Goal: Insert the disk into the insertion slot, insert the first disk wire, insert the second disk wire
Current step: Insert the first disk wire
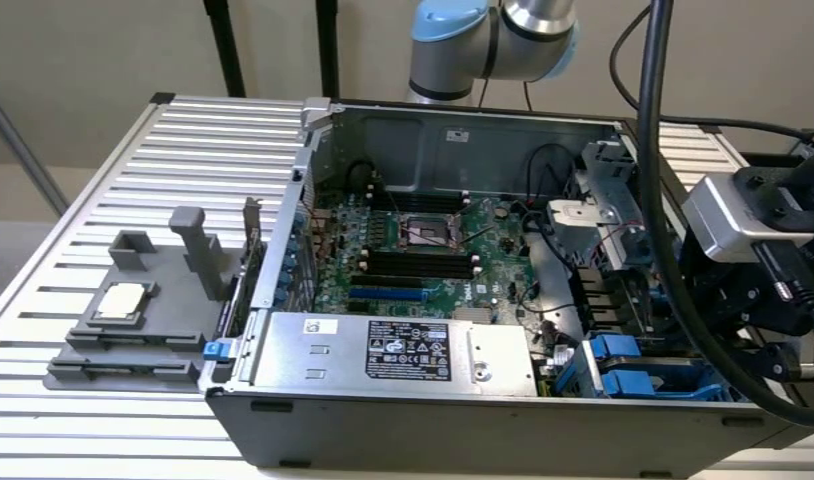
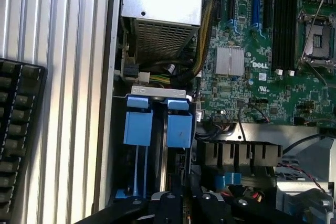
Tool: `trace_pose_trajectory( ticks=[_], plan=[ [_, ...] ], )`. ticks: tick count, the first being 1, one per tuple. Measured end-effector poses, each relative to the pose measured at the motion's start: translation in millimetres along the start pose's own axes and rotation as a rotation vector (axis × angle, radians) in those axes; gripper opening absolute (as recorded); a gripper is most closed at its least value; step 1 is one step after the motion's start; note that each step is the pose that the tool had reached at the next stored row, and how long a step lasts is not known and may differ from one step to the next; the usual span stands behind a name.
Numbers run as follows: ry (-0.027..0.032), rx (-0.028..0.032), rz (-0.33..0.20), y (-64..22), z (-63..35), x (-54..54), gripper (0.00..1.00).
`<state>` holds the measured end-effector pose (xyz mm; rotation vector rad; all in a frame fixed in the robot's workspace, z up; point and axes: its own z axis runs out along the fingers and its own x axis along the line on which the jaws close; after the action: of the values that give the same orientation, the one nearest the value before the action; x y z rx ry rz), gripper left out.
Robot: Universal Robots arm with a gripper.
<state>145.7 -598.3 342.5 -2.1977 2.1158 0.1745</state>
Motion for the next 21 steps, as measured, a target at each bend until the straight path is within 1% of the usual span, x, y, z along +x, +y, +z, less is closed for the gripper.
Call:
trace_pose_trajectory(
  ticks=[3, 5, 6, 7, 11, 16, 21],
  plan=[
    [0.0098, 0.0025, 0.0, 0.0, 0.4, 0.0, 0.16],
    [0.018, 0.0041, 0.0, 0.0, 0.8, 0.1, 0.16],
    [0.0205, 0.0044, 0.0, 0.0, 1.1, 0.1, 0.16],
    [0.0216, 0.0047, 0.0, 0.0, 1.2, 0.2, 0.16],
    [0.0218, 0.0052, 0.0, 0.0, 1.3, -0.3, 0.16],
    [0.022, 0.0071, 0.0, 0.3, 1.5, -2.0, 0.16],
    [0.0223, 0.012, -0.001, 0.3, 1.8, -2.4, 0.16]
  ],
)
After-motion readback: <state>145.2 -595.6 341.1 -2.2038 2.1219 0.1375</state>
